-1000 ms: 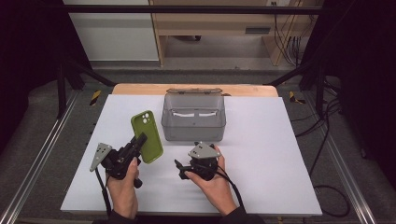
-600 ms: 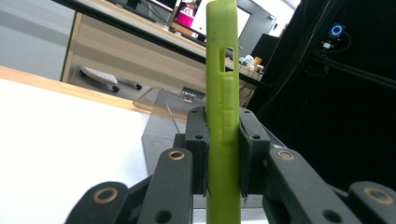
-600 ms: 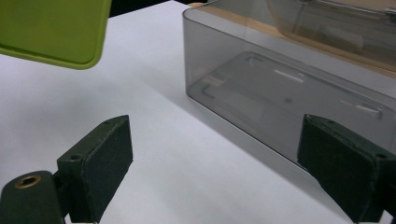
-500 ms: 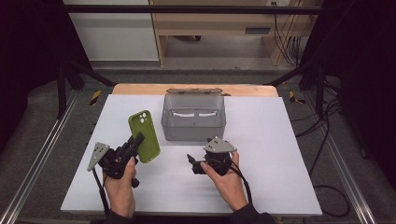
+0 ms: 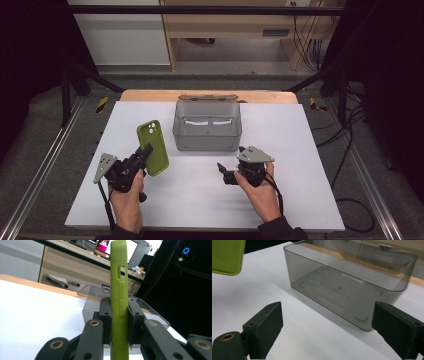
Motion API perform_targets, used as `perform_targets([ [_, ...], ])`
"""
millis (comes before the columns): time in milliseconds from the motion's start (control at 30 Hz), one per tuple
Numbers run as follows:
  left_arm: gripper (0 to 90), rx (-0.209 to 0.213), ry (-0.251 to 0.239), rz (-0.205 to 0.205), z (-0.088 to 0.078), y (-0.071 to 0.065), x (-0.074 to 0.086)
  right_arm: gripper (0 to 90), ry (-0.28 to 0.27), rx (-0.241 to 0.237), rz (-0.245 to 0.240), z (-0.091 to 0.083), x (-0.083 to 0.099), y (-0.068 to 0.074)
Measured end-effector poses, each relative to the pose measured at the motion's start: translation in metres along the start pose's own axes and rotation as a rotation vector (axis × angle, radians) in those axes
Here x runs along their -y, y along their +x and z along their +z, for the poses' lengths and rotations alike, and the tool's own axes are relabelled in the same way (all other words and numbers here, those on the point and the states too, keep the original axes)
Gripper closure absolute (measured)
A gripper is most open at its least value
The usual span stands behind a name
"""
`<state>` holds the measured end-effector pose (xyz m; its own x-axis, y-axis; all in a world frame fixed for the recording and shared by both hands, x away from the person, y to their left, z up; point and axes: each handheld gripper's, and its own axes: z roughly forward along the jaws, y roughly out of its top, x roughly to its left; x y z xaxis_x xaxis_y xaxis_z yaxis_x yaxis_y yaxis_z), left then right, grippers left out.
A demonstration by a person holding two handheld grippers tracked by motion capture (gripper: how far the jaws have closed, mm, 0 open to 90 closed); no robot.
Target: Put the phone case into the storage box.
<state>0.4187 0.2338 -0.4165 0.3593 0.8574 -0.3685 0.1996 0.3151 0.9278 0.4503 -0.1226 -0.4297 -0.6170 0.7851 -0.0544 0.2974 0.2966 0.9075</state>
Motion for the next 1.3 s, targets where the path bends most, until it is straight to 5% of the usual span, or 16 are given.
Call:
perform_targets([
  [533,77.5,-0.013,0.005,0.038,0.000,-0.001,-0.002,8.5,-0.042,0.000,0.026,-0.030,0.021,-0.027],
  [700,77.5,-0.010,0.014,0.045,0.002,-0.002,0.001,6.8,-0.064,0.048,0.007,-0.039,0.036,-0.033],
  [1300,77.5,-0.020,0.011,0.039,0.001,0.001,0.001,4.0,-0.141,0.169,0.058,-0.079,0.070,-0.058],
])
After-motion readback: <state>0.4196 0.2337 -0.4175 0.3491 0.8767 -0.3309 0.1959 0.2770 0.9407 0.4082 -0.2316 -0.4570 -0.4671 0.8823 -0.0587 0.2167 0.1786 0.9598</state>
